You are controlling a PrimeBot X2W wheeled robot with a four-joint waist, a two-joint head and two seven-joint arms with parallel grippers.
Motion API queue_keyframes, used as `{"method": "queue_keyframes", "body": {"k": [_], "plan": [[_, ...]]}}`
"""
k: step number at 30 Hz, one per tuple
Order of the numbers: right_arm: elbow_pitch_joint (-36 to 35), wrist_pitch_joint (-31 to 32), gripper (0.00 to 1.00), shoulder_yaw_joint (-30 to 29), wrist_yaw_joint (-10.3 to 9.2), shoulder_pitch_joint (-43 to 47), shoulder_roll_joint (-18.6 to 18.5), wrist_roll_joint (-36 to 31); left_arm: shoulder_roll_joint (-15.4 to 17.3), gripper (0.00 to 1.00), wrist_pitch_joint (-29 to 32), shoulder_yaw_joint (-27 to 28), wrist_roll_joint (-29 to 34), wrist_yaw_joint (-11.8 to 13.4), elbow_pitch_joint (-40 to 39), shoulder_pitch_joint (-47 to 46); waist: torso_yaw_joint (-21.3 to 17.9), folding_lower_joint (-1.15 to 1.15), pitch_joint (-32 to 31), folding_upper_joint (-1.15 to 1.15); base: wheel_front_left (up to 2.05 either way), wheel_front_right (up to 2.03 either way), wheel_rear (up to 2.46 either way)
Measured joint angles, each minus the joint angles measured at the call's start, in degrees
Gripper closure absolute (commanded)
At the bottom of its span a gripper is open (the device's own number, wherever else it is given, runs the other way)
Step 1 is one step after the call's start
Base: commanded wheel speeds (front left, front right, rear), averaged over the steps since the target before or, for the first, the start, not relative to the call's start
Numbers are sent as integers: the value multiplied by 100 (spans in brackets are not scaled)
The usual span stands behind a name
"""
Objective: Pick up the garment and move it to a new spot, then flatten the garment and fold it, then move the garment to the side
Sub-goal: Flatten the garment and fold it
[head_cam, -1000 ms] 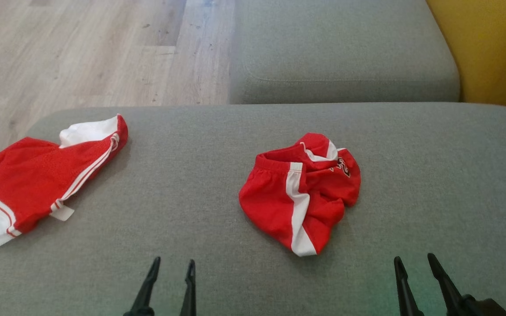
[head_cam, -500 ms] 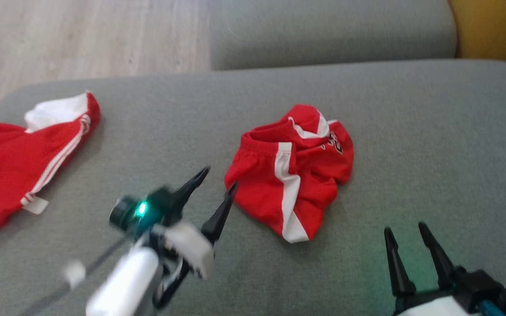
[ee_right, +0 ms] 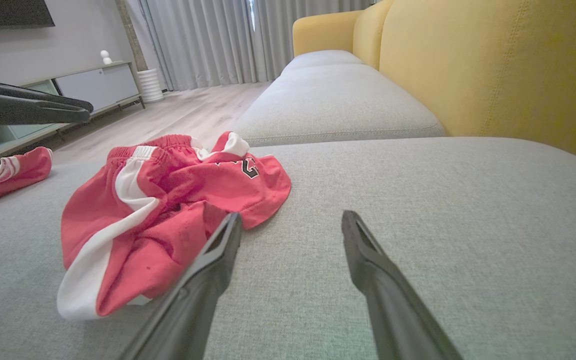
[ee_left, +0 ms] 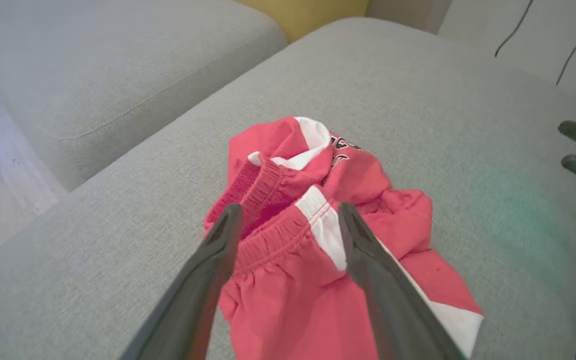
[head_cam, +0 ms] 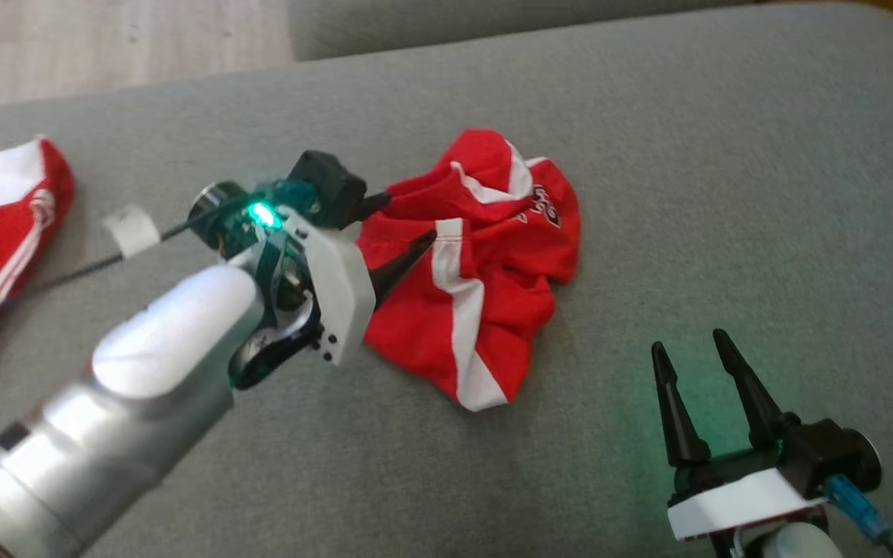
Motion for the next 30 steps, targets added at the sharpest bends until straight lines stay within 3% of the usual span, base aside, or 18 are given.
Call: {"method": "queue_keyframes", "body": {"k": [9,18,30], "plan": [[76,0,0,144,0,-187,-20,66,176,0,152,-1401,-563,0,310,-1117,-390,-1,333,0,0,0,0],[102,0,0,154,0,-277,-20,115,252,0,748,-1589,-1062,0,374,-1267,-672,-2,410,0,0,0,0],[108,0,0,58,0,-264,-11,115,606,0,1547,-1606,-980,0,-661,-794,-583,-2,302,0,0,0,0]]}}
